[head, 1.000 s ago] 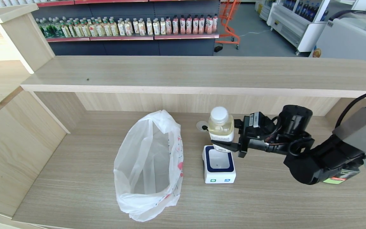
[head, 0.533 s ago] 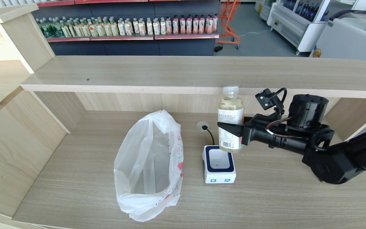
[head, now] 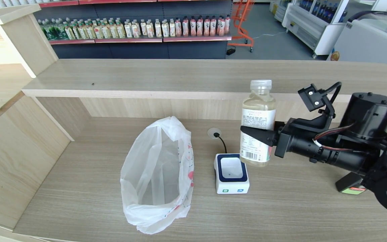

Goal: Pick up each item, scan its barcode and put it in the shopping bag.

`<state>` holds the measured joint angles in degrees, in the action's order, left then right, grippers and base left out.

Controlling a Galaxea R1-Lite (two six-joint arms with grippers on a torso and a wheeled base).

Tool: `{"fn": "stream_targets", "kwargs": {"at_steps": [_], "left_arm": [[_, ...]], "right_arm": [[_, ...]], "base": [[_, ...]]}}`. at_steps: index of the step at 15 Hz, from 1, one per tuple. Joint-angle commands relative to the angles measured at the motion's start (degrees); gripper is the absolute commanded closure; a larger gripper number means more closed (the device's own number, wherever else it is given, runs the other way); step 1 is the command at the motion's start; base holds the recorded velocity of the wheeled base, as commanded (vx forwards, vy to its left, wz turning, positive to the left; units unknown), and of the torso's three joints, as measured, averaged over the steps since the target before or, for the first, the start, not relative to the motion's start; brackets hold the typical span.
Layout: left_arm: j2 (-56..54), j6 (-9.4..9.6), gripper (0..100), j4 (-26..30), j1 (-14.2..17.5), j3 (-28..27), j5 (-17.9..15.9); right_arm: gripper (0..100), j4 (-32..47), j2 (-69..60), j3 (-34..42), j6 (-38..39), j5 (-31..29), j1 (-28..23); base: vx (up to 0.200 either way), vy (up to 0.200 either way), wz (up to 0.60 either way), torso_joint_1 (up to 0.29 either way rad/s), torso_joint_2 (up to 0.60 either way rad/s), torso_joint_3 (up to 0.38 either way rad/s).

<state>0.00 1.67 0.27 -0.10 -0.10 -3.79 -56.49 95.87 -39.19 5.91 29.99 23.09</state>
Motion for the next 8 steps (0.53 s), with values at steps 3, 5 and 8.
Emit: {"fn": "stream_targets", "kwargs": {"at_steps": [3,5,8], "left_arm": [[0.09,0.0,0,0.0,0.01,0.01,0.01],[0.0,0.0,0,0.0,0.01,0.01,0.01],[0.09,0.0,0,0.0,0.01,0.01,0.01]], "right_arm": [[100,4.37,-7.1,2.37,0.06,-0.63,-0.15],[100,4.55,-7.54,2.28,-0.02,-4.06,-0.15],[100,4.9,-8.5,2.28,-0.02,-5.12,-0.24]], "base": [[0.0,0.0,0.0,0.0,0.0,0.0],[0.0,0.0,0.0,0.0,0.0,0.0],[-0.067,0.0,0.0,0.001,0.0,0.001]]}}
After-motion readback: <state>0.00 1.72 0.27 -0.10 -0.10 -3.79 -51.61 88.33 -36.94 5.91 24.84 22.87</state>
